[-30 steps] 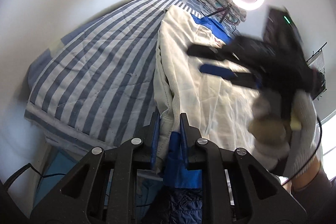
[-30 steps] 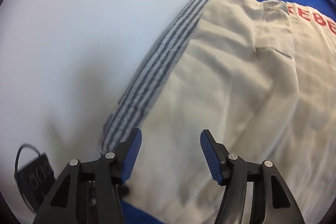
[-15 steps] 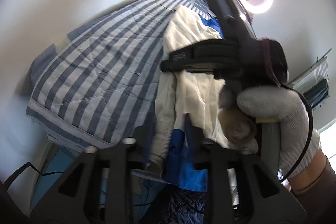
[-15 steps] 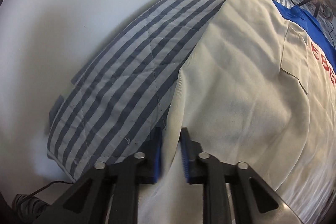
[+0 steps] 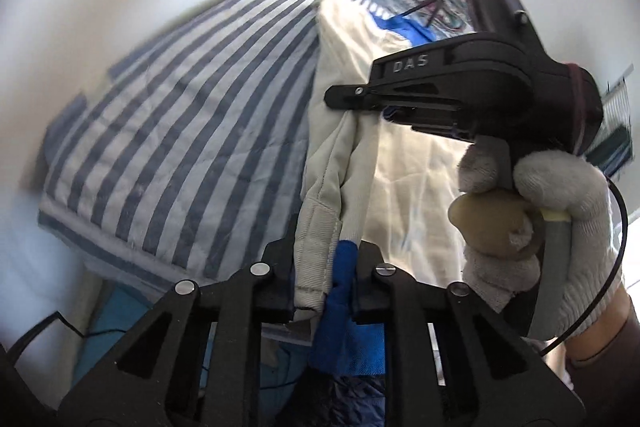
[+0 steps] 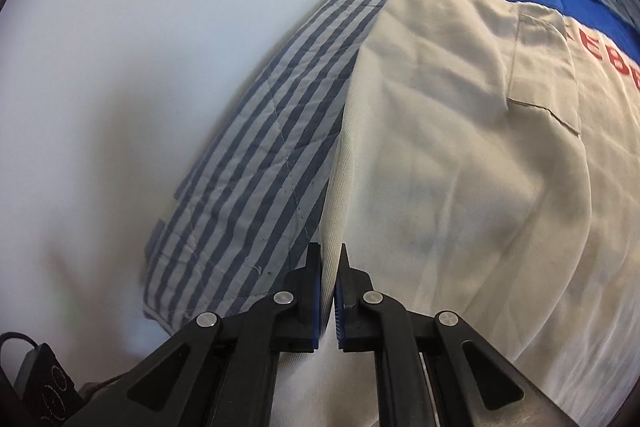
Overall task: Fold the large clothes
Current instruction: 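Fold the side panel inward over the back with both tools, then open them, then withdraw both open tools from the folded jacket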
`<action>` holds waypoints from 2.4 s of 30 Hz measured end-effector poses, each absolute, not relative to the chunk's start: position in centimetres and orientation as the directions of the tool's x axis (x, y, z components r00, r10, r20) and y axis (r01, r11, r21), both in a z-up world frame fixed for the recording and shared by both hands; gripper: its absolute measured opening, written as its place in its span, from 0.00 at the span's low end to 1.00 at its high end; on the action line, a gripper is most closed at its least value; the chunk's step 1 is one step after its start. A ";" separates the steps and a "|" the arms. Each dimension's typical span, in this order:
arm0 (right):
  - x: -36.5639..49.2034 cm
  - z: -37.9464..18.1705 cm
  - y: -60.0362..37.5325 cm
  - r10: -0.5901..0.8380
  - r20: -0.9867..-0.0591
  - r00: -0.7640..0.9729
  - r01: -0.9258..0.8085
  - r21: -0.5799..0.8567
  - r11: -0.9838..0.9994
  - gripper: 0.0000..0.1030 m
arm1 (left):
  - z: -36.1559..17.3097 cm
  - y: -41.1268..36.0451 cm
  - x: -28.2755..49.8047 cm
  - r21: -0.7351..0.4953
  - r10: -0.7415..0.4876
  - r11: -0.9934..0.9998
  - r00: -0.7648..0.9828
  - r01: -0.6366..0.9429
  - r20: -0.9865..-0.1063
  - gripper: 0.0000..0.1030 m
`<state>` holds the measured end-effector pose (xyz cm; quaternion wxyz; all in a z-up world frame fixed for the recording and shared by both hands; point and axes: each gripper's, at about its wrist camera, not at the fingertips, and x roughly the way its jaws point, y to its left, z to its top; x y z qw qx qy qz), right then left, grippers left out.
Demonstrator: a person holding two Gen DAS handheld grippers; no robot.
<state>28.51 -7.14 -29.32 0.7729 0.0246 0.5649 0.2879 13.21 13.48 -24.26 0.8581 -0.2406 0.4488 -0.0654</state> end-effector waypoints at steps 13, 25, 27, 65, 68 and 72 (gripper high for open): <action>28.3 -27.7 -21.5 0.664 -0.685 0.299 -0.240 0.620 0.747 0.02 | -19.6 1.5 12.7 -0.228 -0.280 0.960 0.621 0.165 -0.732 0.14; 26.2 -31.9 -30.8 0.660 -0.663 0.352 -0.093 0.677 0.730 0.02 | -22.7 -6.1 13.4 -0.212 -0.326 0.940 0.530 0.266 -0.783 0.14; 25.9 -32.3 -31.4 0.642 -0.678 0.357 -0.083 0.662 0.745 0.02 | -23.1 -6.9 13.6 -0.215 -0.331 0.938 0.519 0.272 -0.788 0.14; 37.8 -24.7 -29.9 0.474 -0.695 0.541 -0.331 0.343 0.879 0.32 | -21.4 2.6 18.0 -0.424 -0.436 0.890 0.579 0.166 -0.688 0.24; 40.5 -24.6 -27.9 0.496 -0.682 0.537 -0.357 0.349 0.866 0.32 | -22.2 2.3 19.4 -0.413 -0.427 0.896 0.577 0.164 -0.697 0.24; 43.4 -25.0 -24.5 0.511 -0.685 0.519 -0.409 0.326 0.852 0.31 | -23.6 1.7 20.4 -0.414 -0.430 0.895 0.557 0.164 -0.711 0.24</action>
